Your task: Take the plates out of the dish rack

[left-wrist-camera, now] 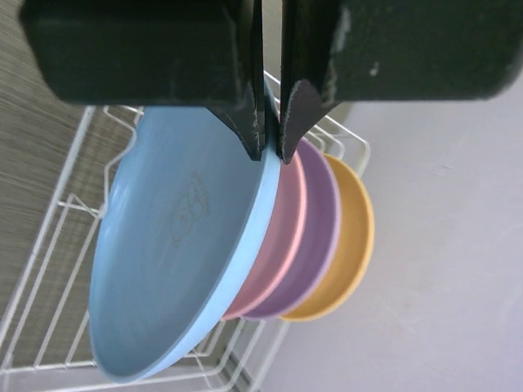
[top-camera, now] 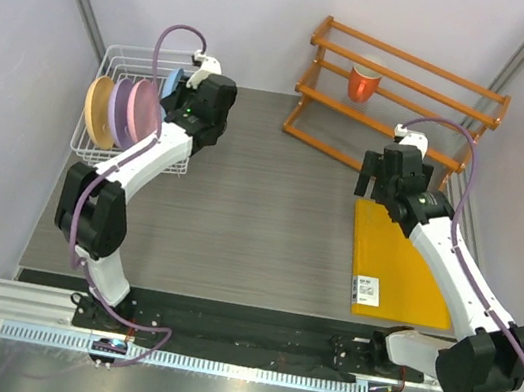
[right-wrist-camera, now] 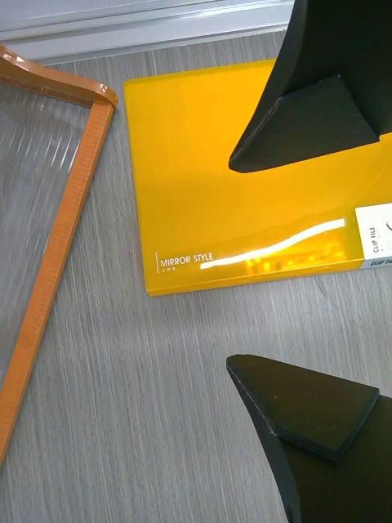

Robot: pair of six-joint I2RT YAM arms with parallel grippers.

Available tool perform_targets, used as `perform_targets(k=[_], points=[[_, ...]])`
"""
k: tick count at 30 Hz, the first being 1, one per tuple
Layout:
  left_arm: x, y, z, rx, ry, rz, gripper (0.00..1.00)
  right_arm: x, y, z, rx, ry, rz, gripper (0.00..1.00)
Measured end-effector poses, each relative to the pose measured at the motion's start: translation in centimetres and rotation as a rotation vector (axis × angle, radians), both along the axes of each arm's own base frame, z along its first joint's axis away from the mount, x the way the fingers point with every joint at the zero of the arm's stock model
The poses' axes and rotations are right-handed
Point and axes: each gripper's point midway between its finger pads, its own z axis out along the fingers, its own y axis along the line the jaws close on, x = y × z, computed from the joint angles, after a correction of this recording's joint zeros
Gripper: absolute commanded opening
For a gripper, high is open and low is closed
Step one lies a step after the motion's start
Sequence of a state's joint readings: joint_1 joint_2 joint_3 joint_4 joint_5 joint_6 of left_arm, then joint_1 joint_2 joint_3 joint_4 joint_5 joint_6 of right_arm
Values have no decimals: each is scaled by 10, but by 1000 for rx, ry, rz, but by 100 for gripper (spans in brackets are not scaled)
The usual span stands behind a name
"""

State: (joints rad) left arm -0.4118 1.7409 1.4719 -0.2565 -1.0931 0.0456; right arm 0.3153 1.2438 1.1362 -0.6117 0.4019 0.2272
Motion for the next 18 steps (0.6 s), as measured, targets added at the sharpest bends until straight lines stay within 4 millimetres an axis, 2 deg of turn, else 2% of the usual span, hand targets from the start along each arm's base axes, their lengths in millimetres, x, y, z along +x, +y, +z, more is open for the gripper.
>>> perform_targets(k=[5,9,12,15,18], points=[[-9,-2,23,78,-17,40,0,-7,-2,15,14,-40,1,100],[-22,-7,43,67,-40,16,0,-13,-1,29,42,-83,11,100],[-33,-16,72,-5,-81,-34,0,-17,3,37,76,-107,29,99],[-49,-25,103,-152,-154,-104,0,-20,13,43,131,-122,60,100],[-71,-32,115,-302,-187,-187,0,-22,24,47,191,-130,94,100]])
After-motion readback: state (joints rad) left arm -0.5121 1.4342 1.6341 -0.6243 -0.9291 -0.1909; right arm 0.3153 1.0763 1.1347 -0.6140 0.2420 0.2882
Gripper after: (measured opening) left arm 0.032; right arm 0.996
